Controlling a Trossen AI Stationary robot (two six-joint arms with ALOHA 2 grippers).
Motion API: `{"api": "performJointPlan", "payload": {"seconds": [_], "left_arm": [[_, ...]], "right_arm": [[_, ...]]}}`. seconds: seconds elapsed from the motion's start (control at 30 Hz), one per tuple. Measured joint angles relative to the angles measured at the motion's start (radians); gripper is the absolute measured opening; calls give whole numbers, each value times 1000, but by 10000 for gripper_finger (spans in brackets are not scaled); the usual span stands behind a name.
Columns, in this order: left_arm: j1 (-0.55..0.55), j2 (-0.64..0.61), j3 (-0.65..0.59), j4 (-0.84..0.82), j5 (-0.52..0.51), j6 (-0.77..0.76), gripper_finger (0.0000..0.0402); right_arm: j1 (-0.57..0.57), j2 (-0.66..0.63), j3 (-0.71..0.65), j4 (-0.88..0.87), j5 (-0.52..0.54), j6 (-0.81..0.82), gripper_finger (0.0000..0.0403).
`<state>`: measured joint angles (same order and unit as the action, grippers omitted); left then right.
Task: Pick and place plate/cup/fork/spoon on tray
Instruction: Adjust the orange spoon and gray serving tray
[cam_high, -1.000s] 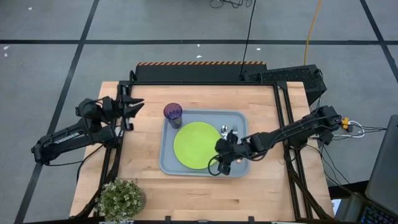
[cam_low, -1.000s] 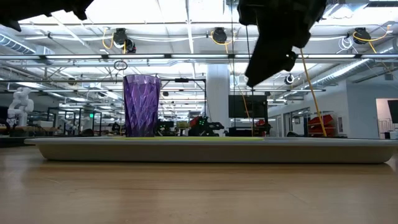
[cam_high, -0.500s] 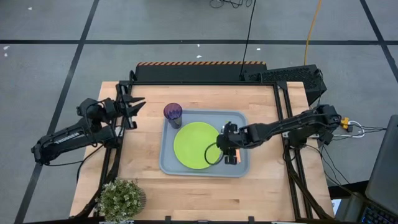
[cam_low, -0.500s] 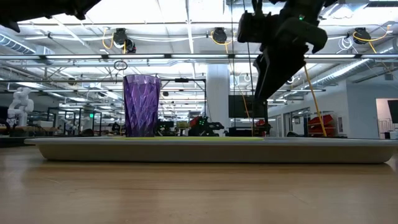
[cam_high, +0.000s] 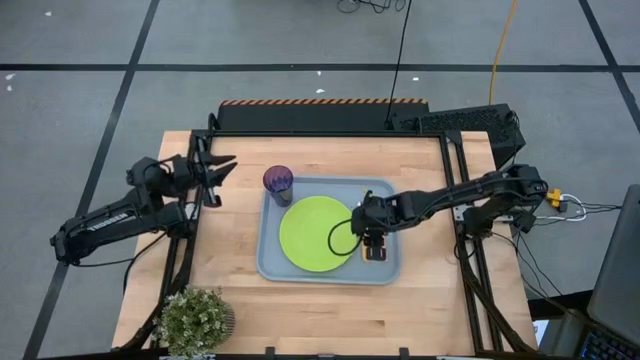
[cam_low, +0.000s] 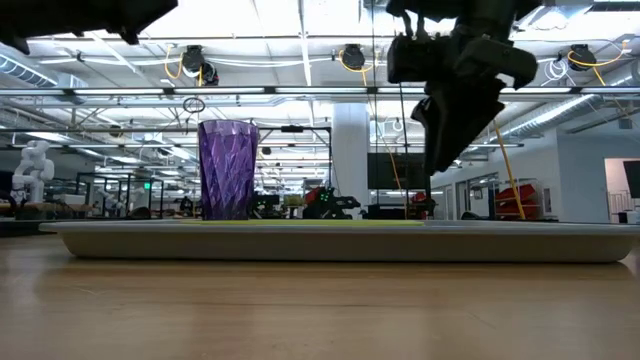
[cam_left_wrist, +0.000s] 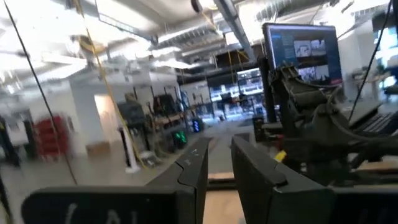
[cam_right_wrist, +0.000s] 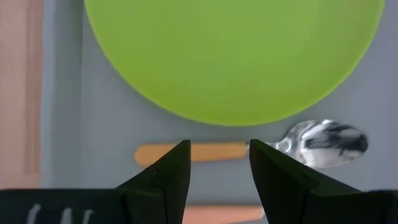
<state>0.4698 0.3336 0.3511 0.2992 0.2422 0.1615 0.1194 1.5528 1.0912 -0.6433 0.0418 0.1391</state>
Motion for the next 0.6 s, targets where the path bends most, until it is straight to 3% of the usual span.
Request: {"api": "performJointPlan", "payload": {"seconds": [0.23, 0.37, 0.6], "left_arm": [[-1, 0, 0, -17, 125, -282, 76], [0, 0, 0, -44, 143, -387, 76], [0, 0, 0, -122, 145, -374, 76]], "right_arm": [[41, 0, 0, -21, 1, 84, 155], [69, 0, 0, -48, -40, 205, 155], [107, 0, 0, -127, -18, 285, 155]]}}
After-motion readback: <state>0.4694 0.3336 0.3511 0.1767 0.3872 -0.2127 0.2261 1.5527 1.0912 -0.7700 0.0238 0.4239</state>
